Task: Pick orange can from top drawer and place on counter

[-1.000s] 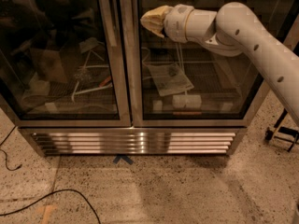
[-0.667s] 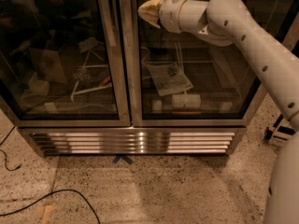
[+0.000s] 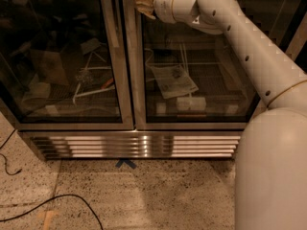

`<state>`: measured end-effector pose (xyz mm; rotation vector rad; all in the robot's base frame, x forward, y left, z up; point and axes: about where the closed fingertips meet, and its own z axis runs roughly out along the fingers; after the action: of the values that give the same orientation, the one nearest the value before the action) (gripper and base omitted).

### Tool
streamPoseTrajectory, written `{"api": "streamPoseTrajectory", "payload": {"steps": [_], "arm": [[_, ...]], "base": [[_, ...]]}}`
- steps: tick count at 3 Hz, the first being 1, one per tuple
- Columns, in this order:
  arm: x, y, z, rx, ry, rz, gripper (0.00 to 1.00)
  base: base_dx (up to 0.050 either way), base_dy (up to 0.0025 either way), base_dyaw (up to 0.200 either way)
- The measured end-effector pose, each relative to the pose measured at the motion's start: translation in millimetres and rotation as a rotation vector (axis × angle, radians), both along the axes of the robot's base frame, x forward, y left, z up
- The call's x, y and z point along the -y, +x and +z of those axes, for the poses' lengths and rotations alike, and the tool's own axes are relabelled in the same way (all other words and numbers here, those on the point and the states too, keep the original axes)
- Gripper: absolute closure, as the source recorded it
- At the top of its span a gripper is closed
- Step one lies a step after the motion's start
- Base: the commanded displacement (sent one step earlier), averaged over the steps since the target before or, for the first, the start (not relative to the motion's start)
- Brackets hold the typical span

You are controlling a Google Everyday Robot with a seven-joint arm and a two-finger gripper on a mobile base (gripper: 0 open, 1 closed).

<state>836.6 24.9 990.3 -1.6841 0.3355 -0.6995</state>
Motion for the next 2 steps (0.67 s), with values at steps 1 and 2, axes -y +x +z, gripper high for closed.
{"api": "streamPoseTrajectory", "payload": {"steps": [1, 2], "arm": [[-3.8, 0.6, -0.7, -0.006, 0.004, 0.011, 1.0], [-6.1, -1.0, -1.4, -0.011, 0.007, 0.021, 1.0]], "base": [[0.0, 0.0, 0.0], [0.0, 0.0, 0.0]]}}
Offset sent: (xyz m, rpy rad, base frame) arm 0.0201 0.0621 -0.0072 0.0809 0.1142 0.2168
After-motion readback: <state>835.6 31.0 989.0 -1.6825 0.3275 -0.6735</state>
